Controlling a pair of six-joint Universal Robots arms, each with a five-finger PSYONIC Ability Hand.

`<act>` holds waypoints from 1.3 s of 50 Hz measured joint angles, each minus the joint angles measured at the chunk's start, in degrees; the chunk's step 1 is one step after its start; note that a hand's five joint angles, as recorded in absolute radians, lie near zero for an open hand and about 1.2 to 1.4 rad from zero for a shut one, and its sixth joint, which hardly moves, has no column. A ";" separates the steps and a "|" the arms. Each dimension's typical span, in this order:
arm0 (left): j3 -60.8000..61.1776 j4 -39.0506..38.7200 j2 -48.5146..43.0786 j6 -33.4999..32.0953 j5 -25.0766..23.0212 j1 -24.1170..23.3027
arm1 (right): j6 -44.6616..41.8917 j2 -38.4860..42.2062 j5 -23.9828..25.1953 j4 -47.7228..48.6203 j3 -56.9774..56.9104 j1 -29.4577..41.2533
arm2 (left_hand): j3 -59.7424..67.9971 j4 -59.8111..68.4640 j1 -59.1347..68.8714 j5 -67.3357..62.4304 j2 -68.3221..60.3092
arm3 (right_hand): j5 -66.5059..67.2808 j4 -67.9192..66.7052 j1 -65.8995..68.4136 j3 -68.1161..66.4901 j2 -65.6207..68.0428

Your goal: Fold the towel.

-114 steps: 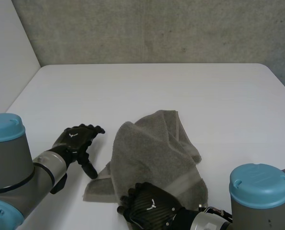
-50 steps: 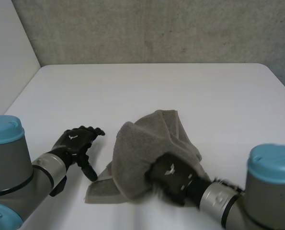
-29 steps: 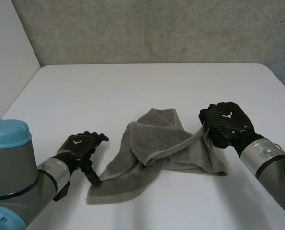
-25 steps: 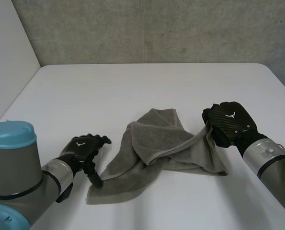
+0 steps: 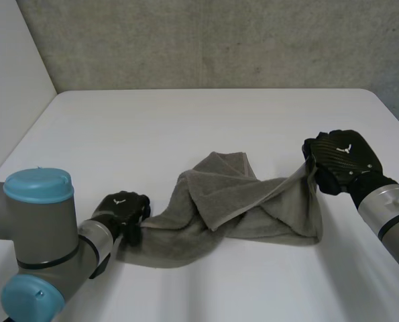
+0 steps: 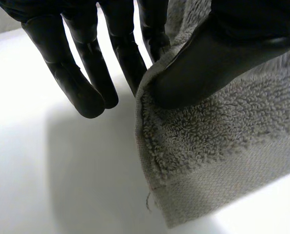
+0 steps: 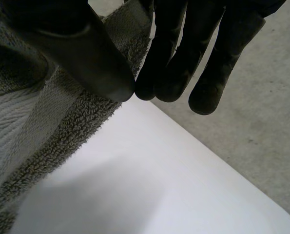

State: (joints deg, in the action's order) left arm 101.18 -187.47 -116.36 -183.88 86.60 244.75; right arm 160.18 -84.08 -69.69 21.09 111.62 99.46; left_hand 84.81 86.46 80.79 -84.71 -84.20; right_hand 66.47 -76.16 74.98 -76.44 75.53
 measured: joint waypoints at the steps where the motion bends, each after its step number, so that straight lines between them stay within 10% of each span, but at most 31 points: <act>1: 0.02 -0.02 0.35 0.03 -0.09 -0.45 | 0.01 -0.24 0.00 0.00 -0.05 -0.20 | 0.90 0.00 0.00 0.00 0.00 | 0.00 0.00 0.00 0.00 0.00; 16: 0.09 -0.65 11.32 0.17 -0.21 -1.45 | 0.91 -6.72 0.65 -4.57 -4.38 -3.46 | 2.00 0.00 0.00 -0.02 0.00 | 0.00 0.00 0.00 0.00 0.00; 28: -9.35 2.57 31.41 -0.22 -0.56 5.03 | 0.44 -13.61 8.22 -29.78 -26.25 -9.51 | 2.27 0.00 0.00 0.00 -0.10 | 0.00 0.00 0.00 0.00 0.00; 43: -20.91 12.89 13.36 -12.34 -1.86 4.70 | -19.77 6.41 3.79 -44.34 -40.35 -3.39 | 2.38 0.01 0.00 -0.01 -0.10 | 0.00 0.00 0.00 0.00 0.00; 53: -45.32 9.65 0.06 -21.37 2.22 3.64 | -23.49 18.73 -7.01 -16.50 -52.06 4.83 | 2.49 0.38 0.00 -0.01 -0.10 | 0.00 0.00 0.01 0.00 0.00; 60: -58.40 -2.58 1.37 -20.25 6.26 3.66 | -18.09 14.63 -5.82 16.89 -48.12 5.84 | 2.52 0.57 0.00 -0.01 -0.10 | 0.00 0.00 0.01 0.00 0.00; 65: -54.00 -7.32 4.32 -19.67 6.51 3.72 | -11.29 11.50 -3.54 18.52 -43.47 5.15 | 2.53 0.57 0.00 -0.60 -0.10 | 0.24 0.00 0.02 0.00 0.00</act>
State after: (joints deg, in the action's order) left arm 47.19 -194.79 -112.04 -203.55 93.10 248.48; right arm 148.89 -72.58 -73.24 39.61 68.15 104.62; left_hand 87.33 87.03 80.79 -85.30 -84.30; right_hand 66.71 -76.17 75.00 -76.44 75.53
